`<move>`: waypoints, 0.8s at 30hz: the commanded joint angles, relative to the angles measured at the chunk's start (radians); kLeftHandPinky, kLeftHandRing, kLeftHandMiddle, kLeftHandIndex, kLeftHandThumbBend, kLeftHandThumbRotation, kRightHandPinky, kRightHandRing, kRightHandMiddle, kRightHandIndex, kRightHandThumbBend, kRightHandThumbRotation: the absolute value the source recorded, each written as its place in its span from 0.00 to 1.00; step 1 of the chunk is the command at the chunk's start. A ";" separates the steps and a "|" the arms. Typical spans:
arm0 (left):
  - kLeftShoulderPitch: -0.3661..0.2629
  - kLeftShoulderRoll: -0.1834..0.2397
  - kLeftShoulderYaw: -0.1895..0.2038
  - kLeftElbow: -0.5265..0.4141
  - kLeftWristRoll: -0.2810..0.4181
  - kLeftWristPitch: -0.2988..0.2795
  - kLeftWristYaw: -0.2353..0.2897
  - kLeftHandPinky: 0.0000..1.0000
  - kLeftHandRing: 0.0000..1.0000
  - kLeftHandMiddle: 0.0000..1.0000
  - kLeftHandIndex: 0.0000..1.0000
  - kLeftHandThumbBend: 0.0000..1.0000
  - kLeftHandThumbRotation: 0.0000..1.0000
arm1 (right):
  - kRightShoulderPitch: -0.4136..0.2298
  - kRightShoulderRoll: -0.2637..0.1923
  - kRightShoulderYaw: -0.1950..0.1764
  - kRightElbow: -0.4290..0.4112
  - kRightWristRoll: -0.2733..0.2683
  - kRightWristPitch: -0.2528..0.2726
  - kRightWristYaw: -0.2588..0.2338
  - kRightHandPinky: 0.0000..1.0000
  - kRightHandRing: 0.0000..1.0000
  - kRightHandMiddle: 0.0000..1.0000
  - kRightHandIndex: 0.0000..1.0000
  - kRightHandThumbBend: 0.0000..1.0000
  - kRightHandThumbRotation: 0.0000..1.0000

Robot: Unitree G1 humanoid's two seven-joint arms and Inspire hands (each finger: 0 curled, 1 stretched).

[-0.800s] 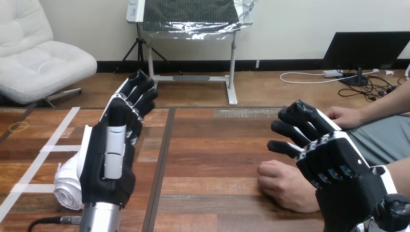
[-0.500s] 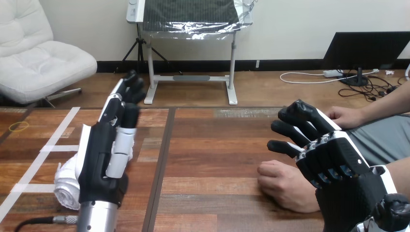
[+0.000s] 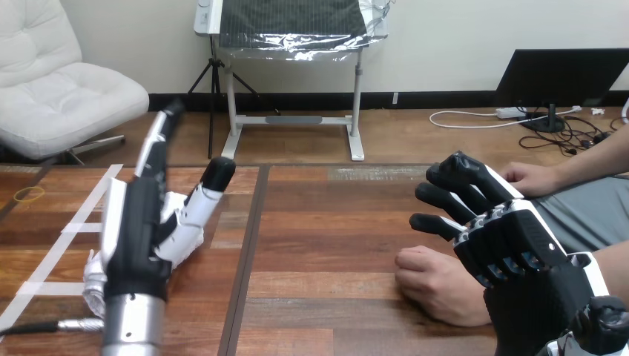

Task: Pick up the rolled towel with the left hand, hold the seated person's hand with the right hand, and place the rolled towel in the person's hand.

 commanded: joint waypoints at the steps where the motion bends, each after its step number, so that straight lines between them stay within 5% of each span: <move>1: -0.094 0.034 0.017 0.024 0.026 0.032 0.031 1.00 1.00 0.99 0.95 0.89 0.69 | -0.049 0.008 -0.004 -0.010 -0.003 -0.008 0.001 0.76 0.84 0.86 0.85 0.86 1.00; 24: -0.230 0.138 0.029 0.190 0.098 0.137 0.113 1.00 1.00 1.00 1.00 0.95 0.41 | -0.060 0.010 -0.001 -0.005 -0.001 -0.007 0.001 0.77 0.84 0.85 0.85 0.86 1.00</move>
